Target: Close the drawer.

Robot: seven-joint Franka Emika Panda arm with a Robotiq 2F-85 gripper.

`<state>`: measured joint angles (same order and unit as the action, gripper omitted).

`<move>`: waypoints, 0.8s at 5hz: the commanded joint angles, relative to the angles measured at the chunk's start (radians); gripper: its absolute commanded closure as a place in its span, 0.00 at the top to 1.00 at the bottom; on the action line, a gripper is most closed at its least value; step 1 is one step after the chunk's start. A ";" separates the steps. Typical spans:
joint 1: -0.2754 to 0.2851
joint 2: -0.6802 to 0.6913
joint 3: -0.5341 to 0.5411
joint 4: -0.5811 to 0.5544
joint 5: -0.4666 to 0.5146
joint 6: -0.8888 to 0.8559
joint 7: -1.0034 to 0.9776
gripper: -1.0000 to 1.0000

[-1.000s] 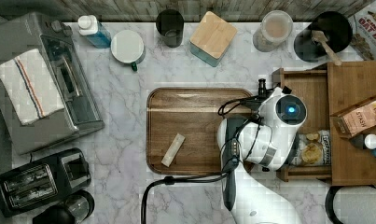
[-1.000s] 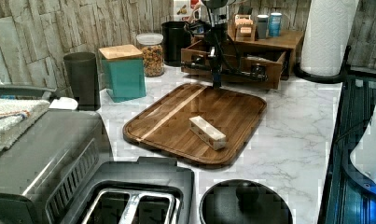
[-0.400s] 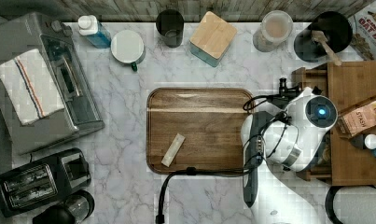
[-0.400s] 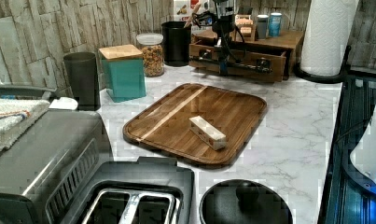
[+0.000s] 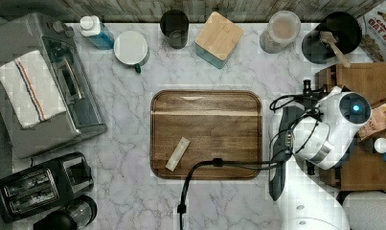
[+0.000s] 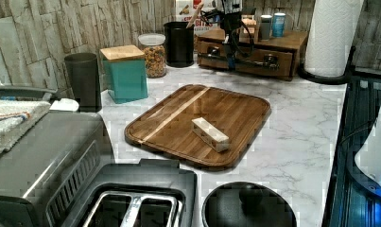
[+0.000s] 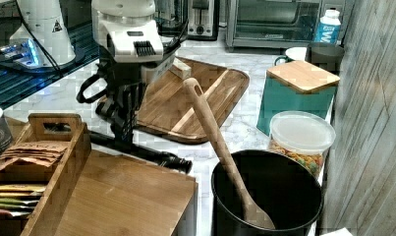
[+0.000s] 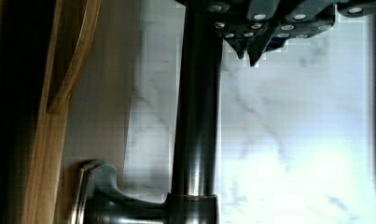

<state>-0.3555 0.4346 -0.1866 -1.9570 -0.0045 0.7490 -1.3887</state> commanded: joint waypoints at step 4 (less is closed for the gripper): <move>-0.146 0.033 -0.165 0.286 -0.087 0.123 -0.060 0.00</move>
<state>-0.3516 0.4822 -0.2080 -1.8926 -0.0456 0.7466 -1.3906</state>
